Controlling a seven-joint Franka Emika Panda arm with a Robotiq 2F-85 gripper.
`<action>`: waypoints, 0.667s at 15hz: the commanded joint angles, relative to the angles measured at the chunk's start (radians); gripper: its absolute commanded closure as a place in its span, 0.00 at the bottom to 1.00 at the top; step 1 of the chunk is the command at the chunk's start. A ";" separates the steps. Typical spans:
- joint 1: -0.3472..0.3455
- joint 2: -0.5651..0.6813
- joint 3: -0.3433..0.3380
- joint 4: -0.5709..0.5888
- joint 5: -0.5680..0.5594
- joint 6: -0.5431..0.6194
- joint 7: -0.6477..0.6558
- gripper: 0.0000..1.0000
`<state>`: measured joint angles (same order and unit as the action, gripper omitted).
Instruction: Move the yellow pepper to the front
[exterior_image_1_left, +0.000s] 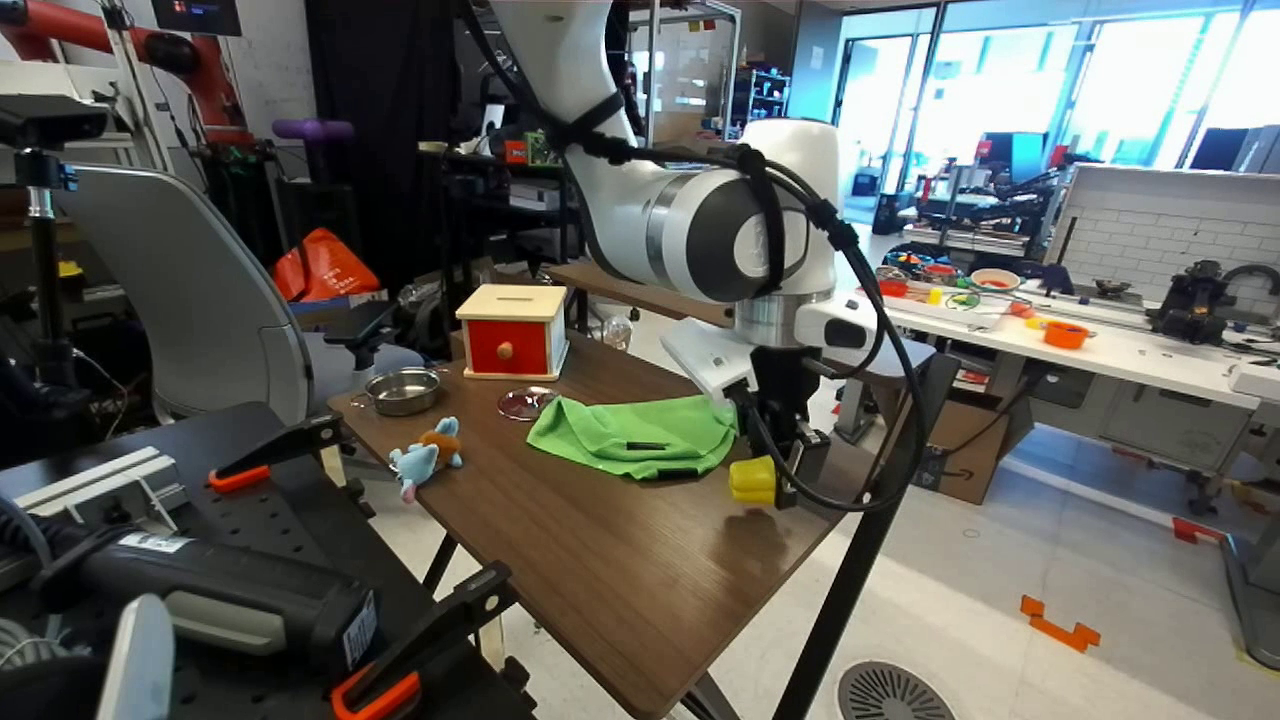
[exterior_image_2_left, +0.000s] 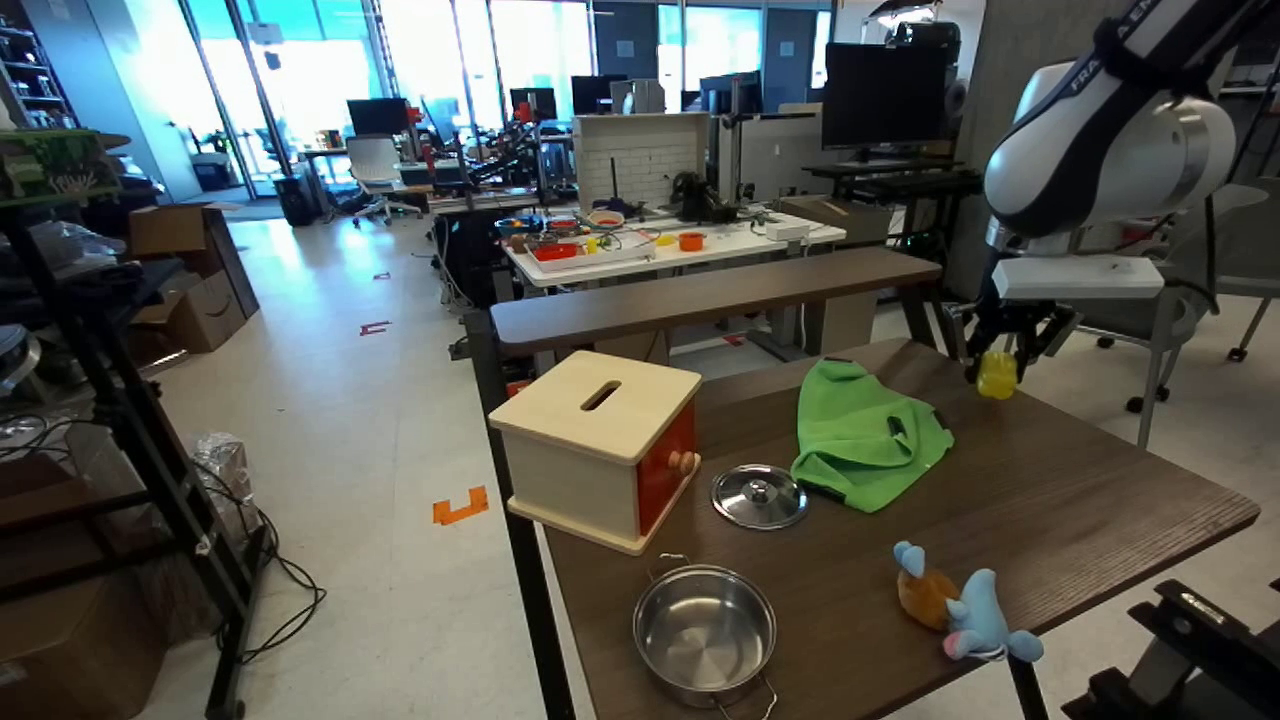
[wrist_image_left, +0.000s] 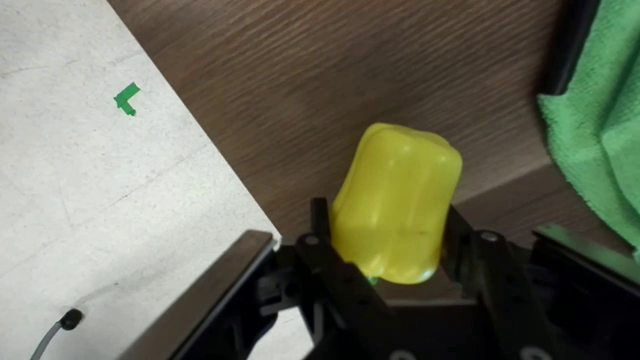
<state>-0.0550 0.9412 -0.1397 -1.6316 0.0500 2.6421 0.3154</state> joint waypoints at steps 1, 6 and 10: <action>0.021 -0.212 0.012 -0.226 -0.019 -0.028 -0.099 0.74; 0.072 -0.409 0.009 -0.491 -0.131 -0.023 -0.238 0.74; 0.149 -0.471 -0.014 -0.660 -0.277 0.007 -0.208 0.74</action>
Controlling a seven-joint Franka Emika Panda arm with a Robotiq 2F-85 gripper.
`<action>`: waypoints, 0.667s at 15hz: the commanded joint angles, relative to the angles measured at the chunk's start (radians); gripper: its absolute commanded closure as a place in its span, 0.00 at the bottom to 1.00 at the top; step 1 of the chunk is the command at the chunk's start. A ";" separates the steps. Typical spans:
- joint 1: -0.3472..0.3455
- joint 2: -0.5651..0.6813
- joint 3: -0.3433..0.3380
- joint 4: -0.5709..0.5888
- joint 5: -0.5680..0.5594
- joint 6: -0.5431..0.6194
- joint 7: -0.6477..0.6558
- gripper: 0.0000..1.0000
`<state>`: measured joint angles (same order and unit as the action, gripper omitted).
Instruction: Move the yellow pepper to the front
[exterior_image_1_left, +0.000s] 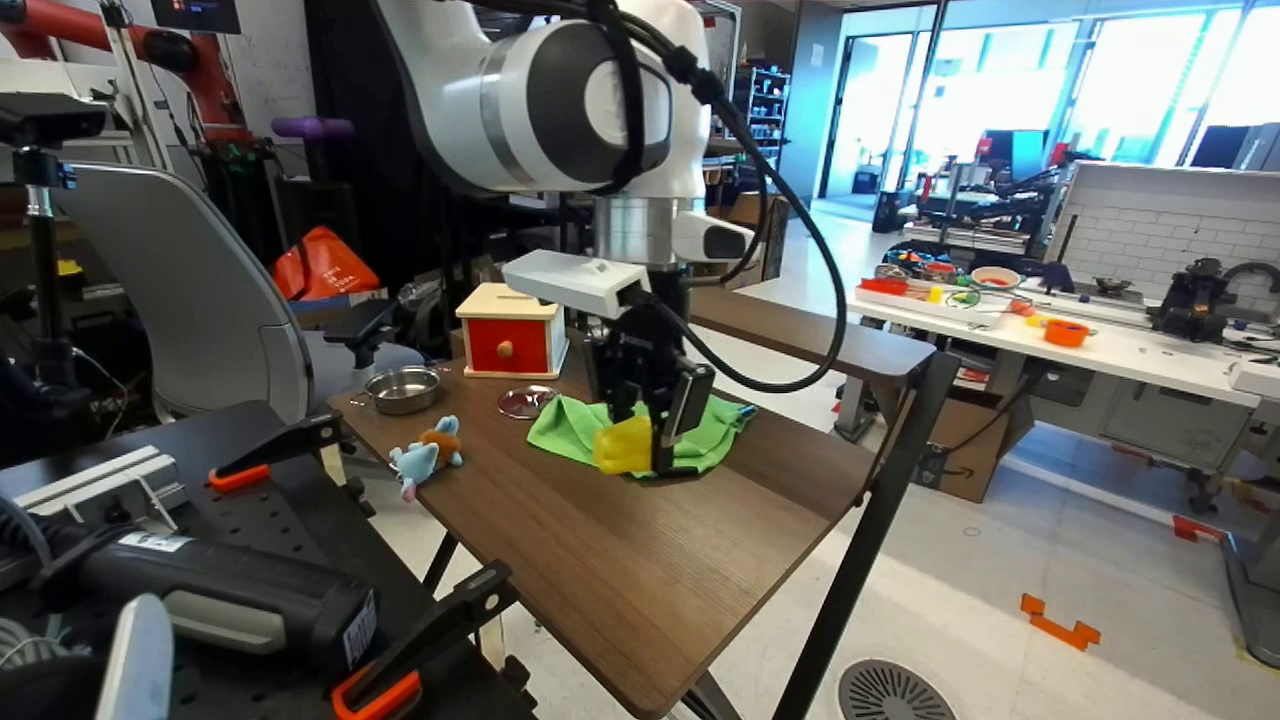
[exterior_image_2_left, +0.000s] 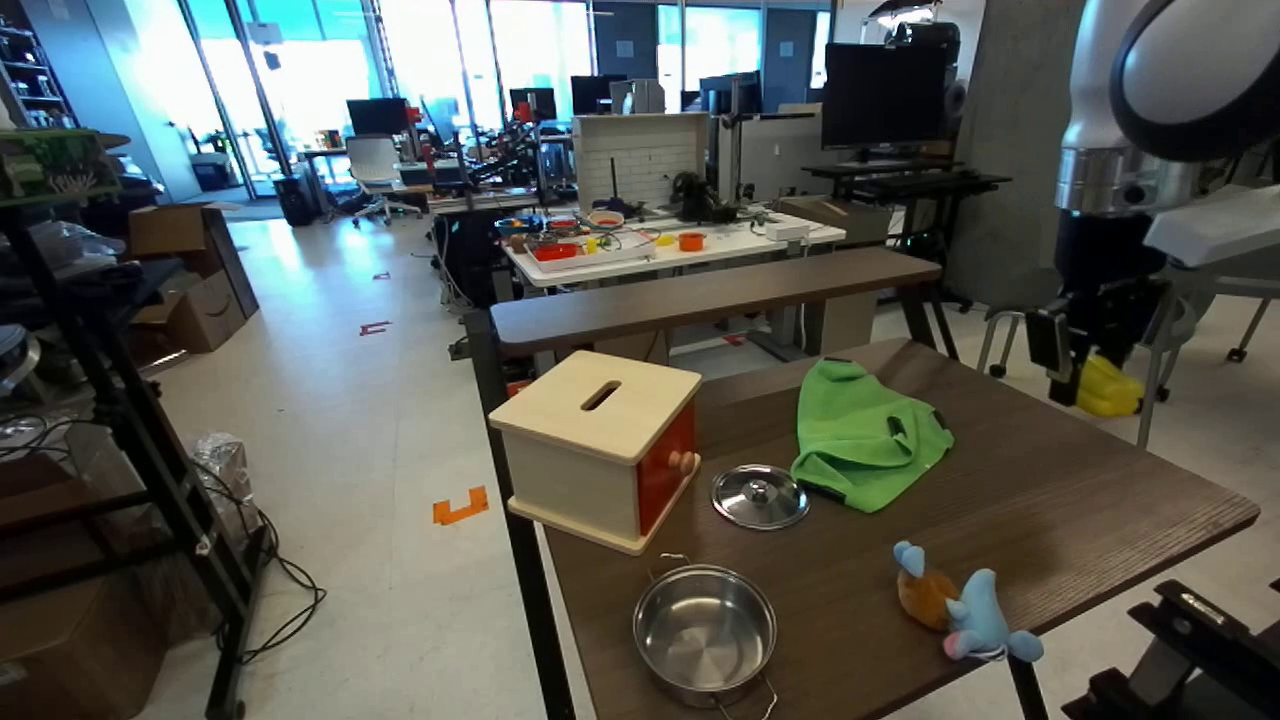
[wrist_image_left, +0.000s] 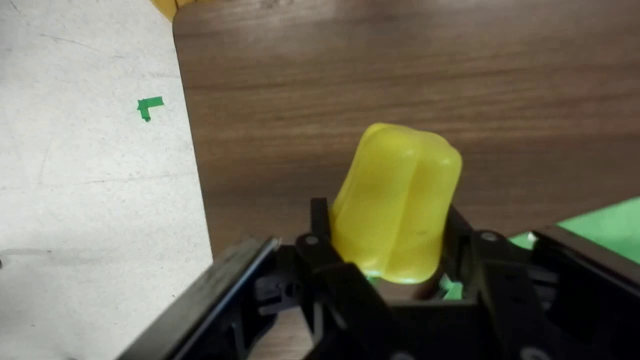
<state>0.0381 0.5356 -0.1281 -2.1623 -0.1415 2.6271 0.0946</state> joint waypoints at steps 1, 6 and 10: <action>0.070 -0.052 -0.027 -0.143 -0.111 0.034 0.028 0.74; 0.118 0.042 -0.044 -0.128 -0.174 0.089 0.087 0.74; 0.121 0.103 -0.046 -0.100 -0.159 0.125 0.073 0.74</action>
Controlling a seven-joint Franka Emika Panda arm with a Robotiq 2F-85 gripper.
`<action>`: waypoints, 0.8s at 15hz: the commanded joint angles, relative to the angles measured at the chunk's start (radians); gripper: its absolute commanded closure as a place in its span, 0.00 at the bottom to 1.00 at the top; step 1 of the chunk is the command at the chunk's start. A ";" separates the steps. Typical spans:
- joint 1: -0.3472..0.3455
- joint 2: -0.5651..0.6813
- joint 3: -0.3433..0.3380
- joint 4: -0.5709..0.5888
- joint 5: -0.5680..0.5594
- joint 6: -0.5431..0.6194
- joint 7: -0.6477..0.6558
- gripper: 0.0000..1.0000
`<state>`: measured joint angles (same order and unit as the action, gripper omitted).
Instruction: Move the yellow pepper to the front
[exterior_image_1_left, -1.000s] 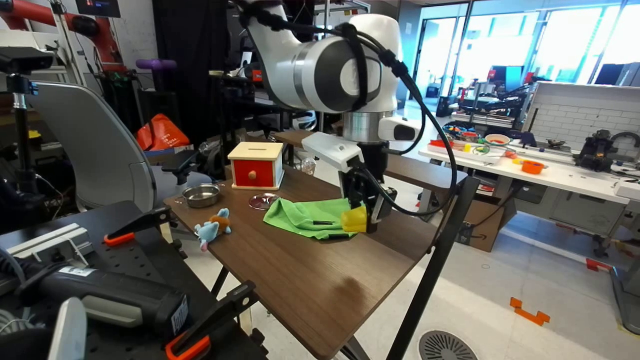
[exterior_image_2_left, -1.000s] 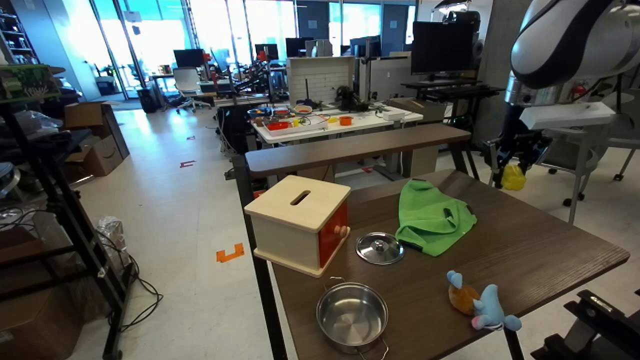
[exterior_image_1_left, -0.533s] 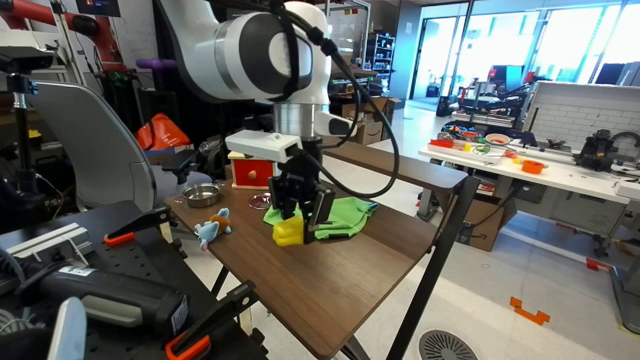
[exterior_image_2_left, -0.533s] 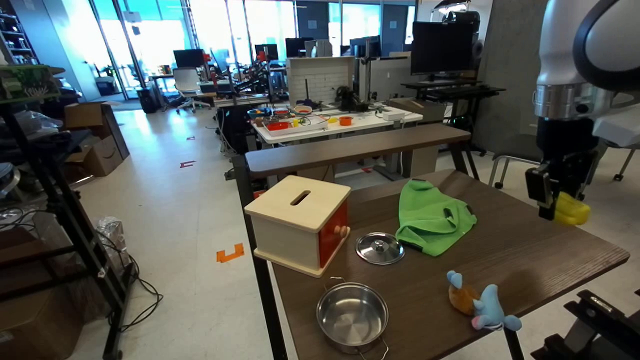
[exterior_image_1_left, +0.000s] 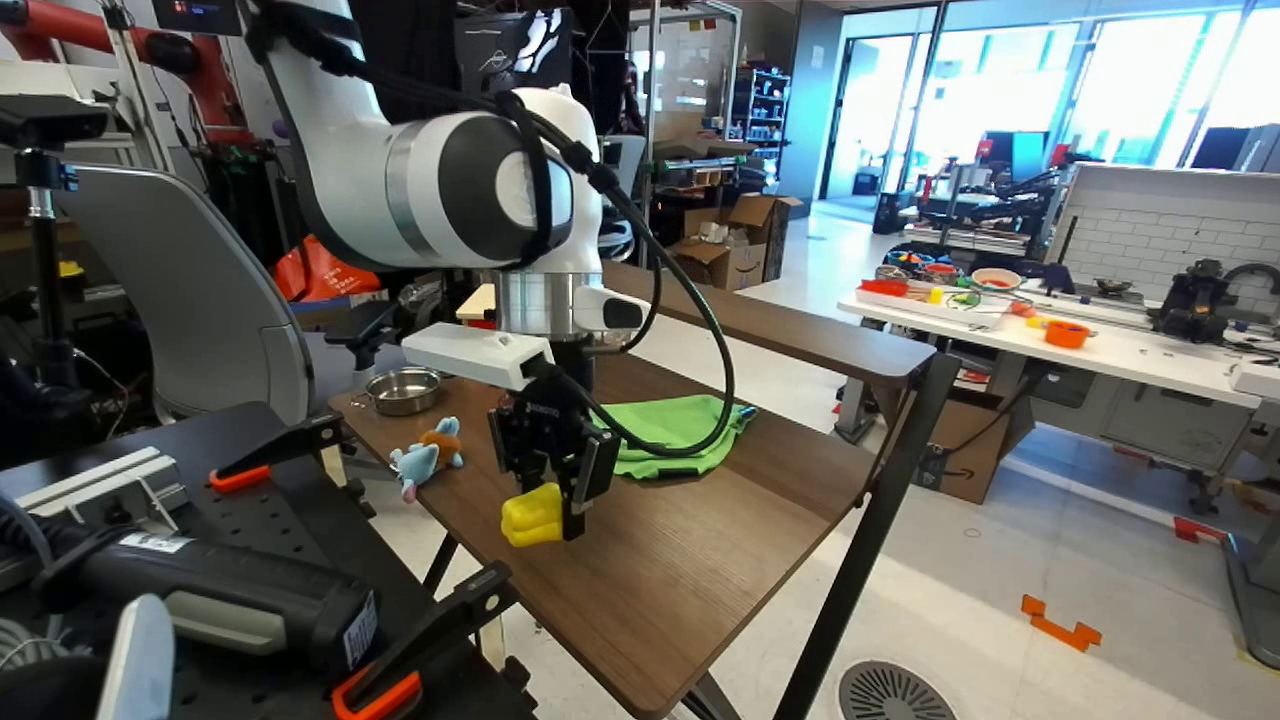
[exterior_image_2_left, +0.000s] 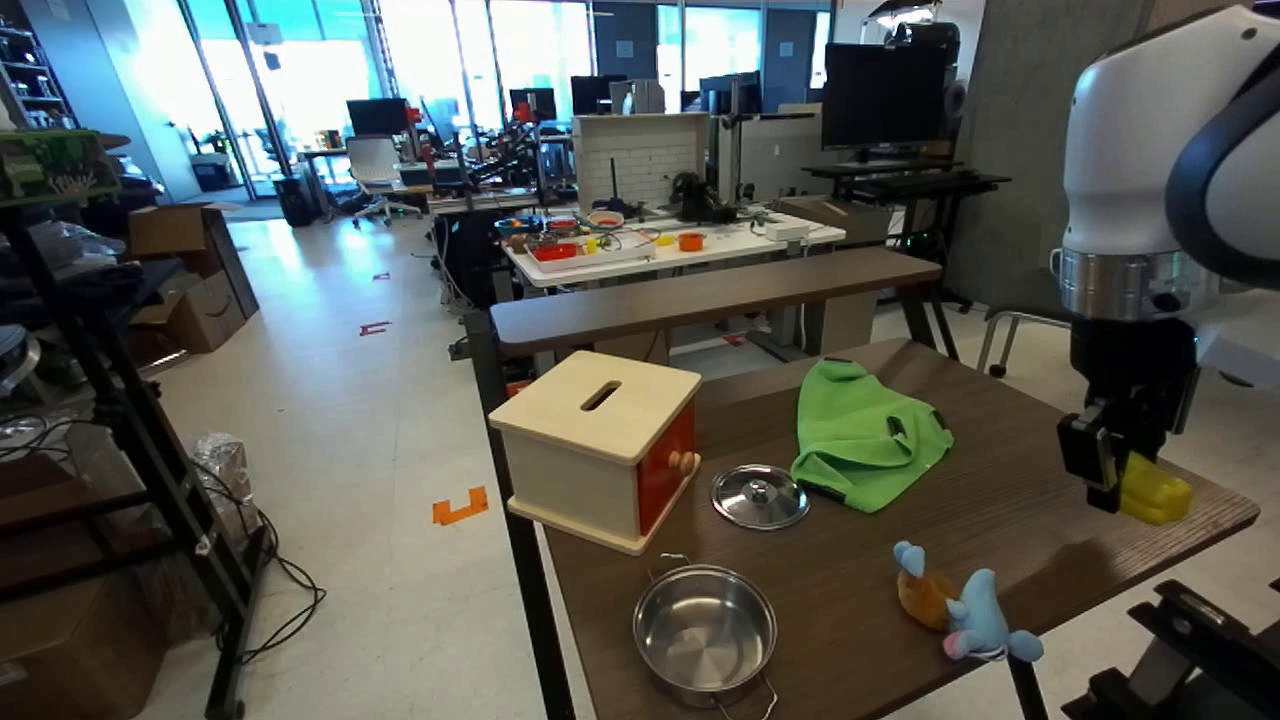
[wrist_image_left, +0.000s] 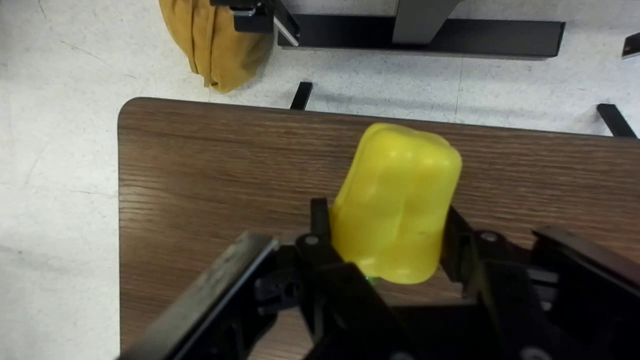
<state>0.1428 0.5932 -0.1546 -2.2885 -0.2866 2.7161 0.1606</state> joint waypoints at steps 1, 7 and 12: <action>0.019 0.061 -0.025 0.033 -0.015 0.049 0.008 0.74; 0.028 0.115 -0.045 0.073 0.003 0.101 0.011 0.24; 0.034 0.050 -0.042 0.053 0.012 0.067 0.000 0.00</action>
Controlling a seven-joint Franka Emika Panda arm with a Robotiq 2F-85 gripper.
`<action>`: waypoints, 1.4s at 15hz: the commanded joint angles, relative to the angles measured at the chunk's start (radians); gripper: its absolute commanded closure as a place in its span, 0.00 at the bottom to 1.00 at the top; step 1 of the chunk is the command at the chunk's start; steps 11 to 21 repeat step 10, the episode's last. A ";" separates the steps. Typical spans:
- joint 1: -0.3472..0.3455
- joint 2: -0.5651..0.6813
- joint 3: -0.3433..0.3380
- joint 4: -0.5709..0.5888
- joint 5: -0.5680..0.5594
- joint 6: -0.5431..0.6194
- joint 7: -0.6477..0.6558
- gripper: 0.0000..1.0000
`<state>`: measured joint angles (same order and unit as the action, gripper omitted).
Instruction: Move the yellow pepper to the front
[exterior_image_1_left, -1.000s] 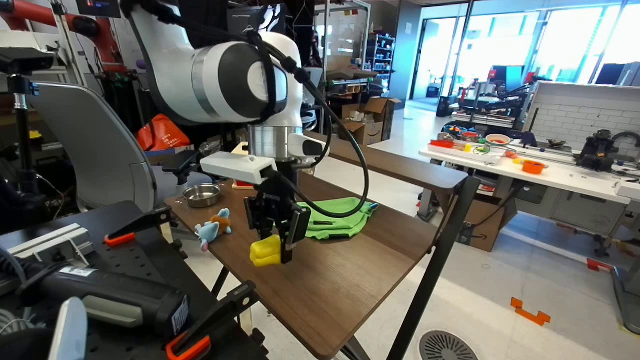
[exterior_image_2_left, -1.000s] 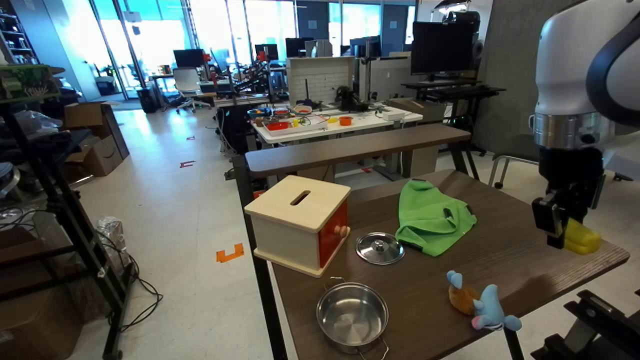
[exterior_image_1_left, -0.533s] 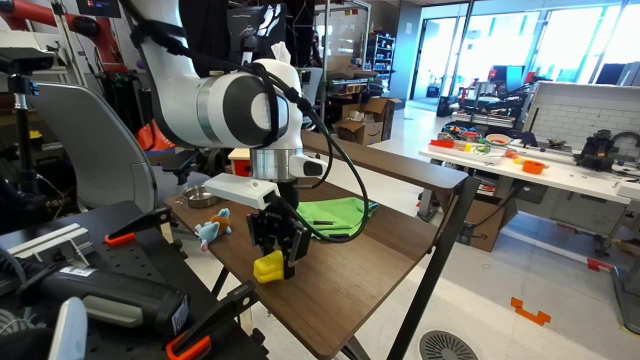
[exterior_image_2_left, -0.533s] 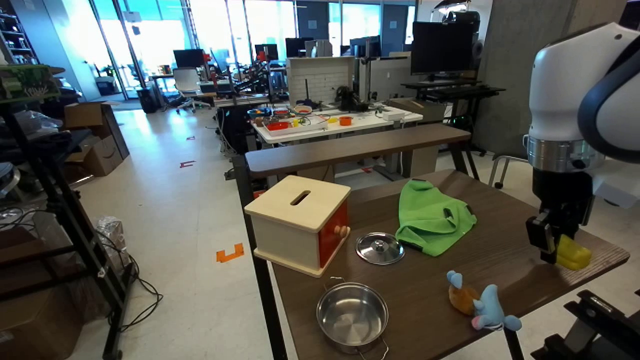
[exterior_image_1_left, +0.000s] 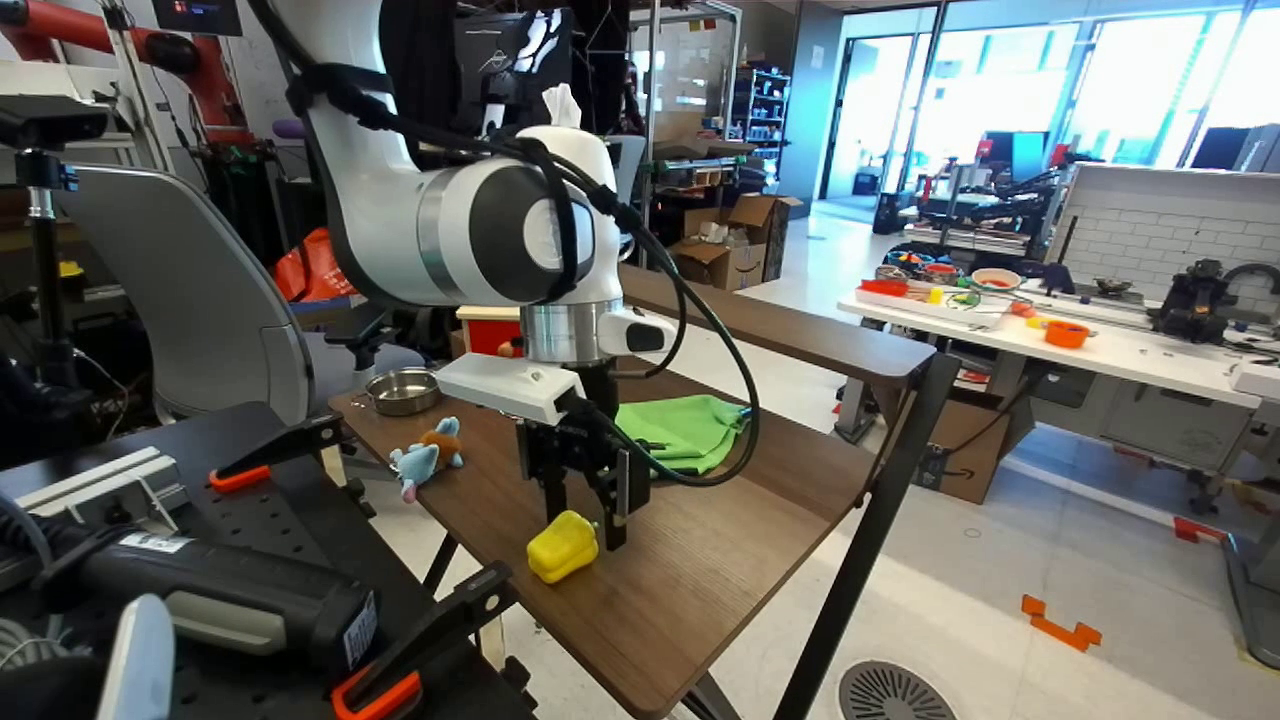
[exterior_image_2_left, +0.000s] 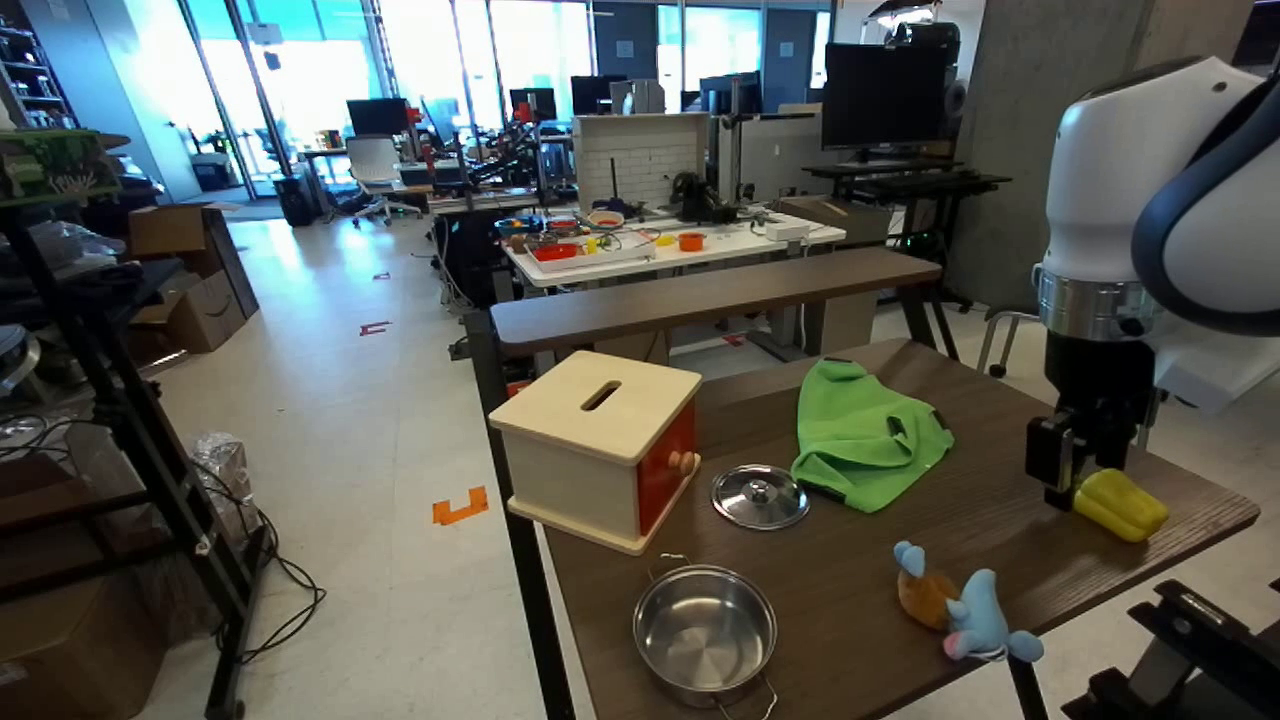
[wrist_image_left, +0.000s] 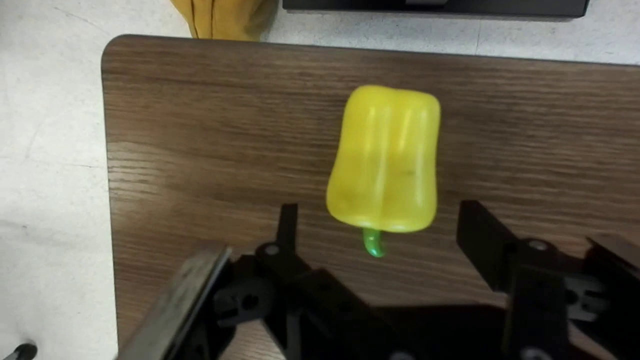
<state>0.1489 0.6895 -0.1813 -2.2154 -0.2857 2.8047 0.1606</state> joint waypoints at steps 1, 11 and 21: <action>0.019 -0.078 -0.004 -0.038 0.018 -0.036 -0.010 0.00; -0.024 -0.250 0.046 -0.112 0.015 -0.079 -0.054 0.00; -0.024 -0.250 0.046 -0.112 0.015 -0.079 -0.054 0.00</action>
